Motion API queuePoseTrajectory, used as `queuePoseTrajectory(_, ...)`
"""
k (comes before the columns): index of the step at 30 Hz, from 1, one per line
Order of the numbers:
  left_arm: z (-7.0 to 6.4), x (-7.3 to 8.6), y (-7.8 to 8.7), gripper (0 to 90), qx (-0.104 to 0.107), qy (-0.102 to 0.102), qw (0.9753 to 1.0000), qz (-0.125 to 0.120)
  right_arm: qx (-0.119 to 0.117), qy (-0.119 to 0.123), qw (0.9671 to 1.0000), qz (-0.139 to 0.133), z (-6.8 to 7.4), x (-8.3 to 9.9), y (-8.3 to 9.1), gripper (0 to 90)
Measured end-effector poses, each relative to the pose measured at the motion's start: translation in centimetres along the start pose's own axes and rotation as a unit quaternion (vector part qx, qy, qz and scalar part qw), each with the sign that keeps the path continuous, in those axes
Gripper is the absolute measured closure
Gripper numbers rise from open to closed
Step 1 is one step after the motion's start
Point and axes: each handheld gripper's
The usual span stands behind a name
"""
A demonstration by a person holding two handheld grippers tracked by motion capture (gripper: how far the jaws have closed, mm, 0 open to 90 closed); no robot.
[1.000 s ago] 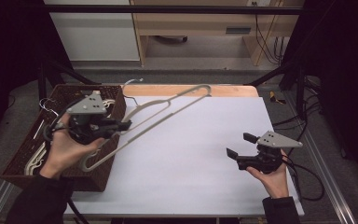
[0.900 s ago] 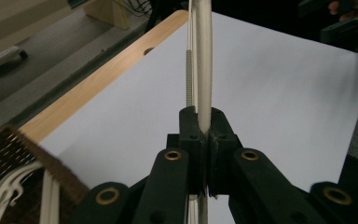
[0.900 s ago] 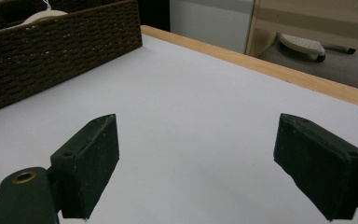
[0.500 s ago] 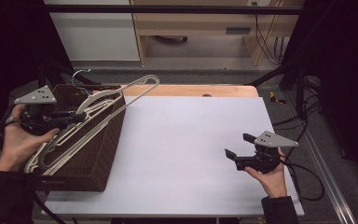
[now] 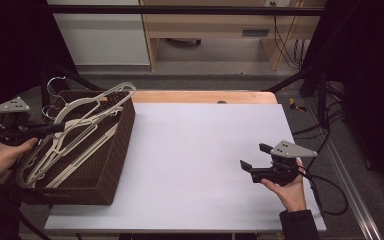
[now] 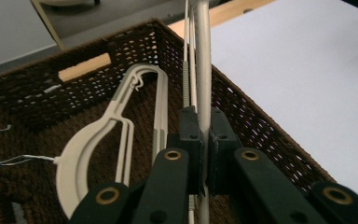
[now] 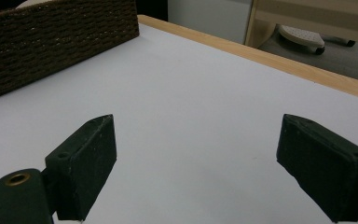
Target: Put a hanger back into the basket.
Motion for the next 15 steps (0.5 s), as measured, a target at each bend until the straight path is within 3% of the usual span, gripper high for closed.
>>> queuePoseTrajectory(3,0.4,-0.1,0.0,86.8,-0.007,0.005,0.9999,0.005,0.001,0.001,1.0000,0.000,0.0,0.0,0.0,12.4)
queuePoseTrajectory(5,0.7,-0.2,-0.1,86.8,-0.027,-0.004,0.9994,0.022,0.000,0.001,1.0000,0.001,0.0,0.0,-0.1,12.4)
queuePoseTrajectory(8,1.6,0.1,-0.3,86.8,-0.037,0.011,0.9987,0.034,-0.001,0.003,1.0000,0.002,0.1,0.0,-0.2,12.4)
queuePoseTrajectory(11,2.6,1.2,-0.7,86.8,-0.036,0.036,0.9982,0.031,-0.001,0.003,1.0000,0.004,0.1,0.1,-0.2,12.4)
queuePoseTrajectory(15,3.2,2.0,-1.5,86.8,-0.022,0.053,0.9979,0.030,-0.001,0.006,1.0000,0.006,0.1,0.1,-0.3,12.4)
Point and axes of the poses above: each handheld gripper's, and its own axes: y roughly backward along the jaws, x roughly out of its underside, z roughly to its left, and after that the axes turned 11 degrees about x, right-handed
